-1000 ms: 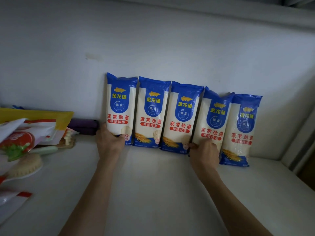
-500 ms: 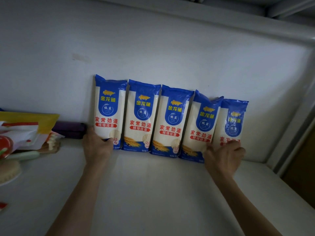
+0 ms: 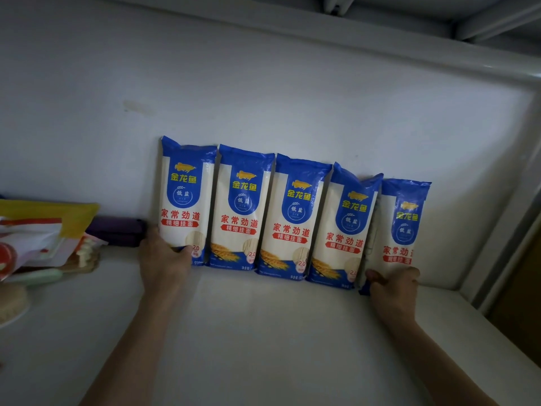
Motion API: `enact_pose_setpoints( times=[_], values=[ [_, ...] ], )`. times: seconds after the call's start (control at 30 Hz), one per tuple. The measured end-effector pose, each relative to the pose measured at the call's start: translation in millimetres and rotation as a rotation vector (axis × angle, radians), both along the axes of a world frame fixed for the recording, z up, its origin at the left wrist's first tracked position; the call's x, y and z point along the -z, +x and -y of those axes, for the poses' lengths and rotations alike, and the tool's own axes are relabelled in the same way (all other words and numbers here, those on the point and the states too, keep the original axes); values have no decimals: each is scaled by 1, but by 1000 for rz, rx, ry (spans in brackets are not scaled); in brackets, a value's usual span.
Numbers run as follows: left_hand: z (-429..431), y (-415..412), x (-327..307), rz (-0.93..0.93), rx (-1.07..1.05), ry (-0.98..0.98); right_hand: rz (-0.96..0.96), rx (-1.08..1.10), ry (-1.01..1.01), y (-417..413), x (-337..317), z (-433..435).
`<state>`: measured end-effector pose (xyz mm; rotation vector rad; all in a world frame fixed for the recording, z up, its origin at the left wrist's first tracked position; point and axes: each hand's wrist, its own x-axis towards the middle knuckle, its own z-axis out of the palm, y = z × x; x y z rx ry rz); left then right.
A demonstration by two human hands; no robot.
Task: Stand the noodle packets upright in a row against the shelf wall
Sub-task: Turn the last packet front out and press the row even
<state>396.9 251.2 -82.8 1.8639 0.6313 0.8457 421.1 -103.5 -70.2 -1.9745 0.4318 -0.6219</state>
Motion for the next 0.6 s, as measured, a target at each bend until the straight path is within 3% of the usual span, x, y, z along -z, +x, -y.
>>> enact_pose_setpoints(
  times=[0.6],
  values=[
    [1,3,0,-22,3,-8,-81,-98,-152,-8,1,2]
  ],
)
